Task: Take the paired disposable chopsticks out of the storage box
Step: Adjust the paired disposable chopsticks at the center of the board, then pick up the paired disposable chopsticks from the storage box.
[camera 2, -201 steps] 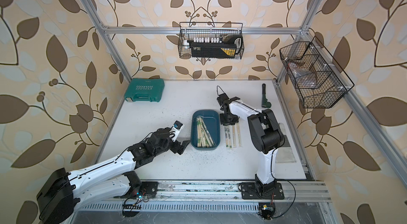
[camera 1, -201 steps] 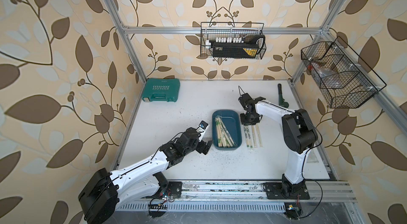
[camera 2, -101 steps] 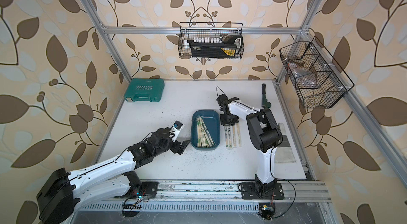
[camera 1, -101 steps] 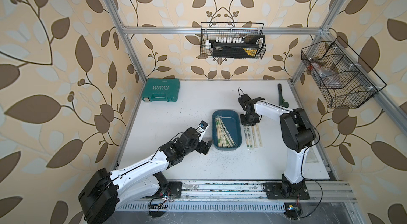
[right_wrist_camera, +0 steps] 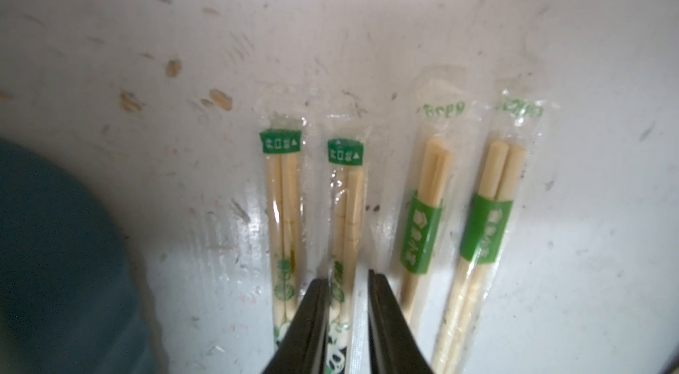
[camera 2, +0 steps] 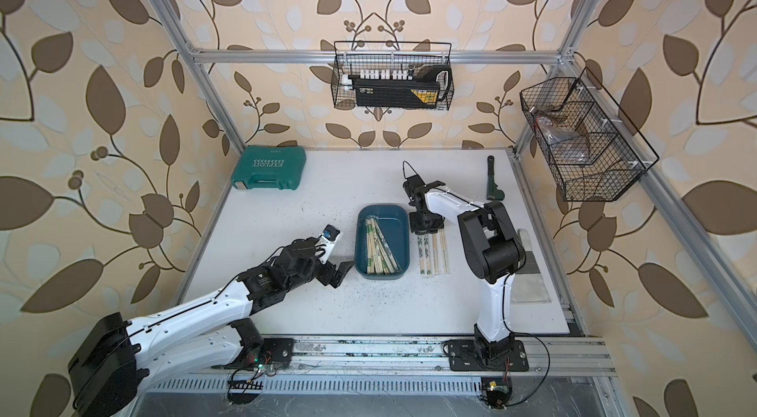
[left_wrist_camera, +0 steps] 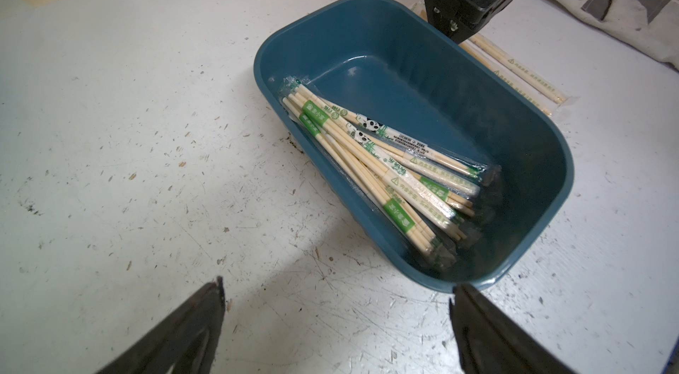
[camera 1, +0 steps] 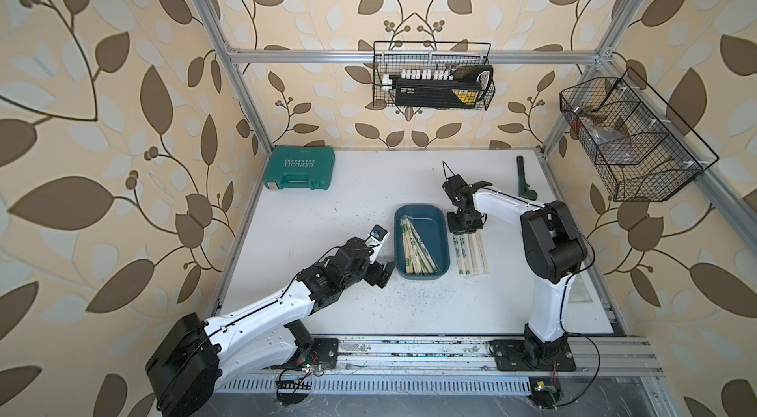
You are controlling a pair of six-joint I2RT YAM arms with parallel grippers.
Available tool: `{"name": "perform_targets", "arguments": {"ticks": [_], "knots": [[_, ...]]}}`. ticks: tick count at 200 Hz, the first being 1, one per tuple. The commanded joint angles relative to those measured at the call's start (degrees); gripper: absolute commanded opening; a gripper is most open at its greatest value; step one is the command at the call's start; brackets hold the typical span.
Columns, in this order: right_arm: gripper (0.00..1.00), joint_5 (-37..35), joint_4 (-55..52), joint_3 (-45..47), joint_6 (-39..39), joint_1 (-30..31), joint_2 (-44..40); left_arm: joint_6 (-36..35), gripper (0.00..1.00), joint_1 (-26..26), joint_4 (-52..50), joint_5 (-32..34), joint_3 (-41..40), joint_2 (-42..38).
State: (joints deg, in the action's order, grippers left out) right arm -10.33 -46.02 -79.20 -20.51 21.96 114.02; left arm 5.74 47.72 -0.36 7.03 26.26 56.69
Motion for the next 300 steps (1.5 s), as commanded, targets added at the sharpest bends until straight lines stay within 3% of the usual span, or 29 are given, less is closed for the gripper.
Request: {"name": "perform_targets", "arguments": {"ticks": [1, 86, 150, 222, 263, 300], "knots": [[0.22, -1.17, -0.68, -1.82, 0.19, -0.25, -0.85, -1.26, 0.99, 0.53, 0.97, -0.94, 2.17, 0.18], [0.25, -0.64, -1.78, -2.63, -0.29, -0.19, -2.53, -1.26, 0.99, 0.53, 0.98, -1.05, 2.26, 0.44], [0.29, -0.29, -5.73, -4.91, -0.18, 0.43, -9.91, -1.01, 0.99, 0.53, 1.05, -0.79, 2.17, 0.27], [0.33, 0.14, -8.03, -6.76, -2.25, 9.34, -17.98, -0.46, 0.99, 0.51, 3.23, 1.92, -2.18, -9.12], [0.34, 0.76, -6.33, -7.75, -4.01, 15.99, -13.76, -0.55, 0.99, 0.53, 2.83, 1.94, -1.47, -7.53], [0.34, 1.52, -5.84, -11.47, -3.76, 17.60, -6.18, -0.55, 0.99, 0.53, 2.47, 1.64, -0.64, -5.79]]}}
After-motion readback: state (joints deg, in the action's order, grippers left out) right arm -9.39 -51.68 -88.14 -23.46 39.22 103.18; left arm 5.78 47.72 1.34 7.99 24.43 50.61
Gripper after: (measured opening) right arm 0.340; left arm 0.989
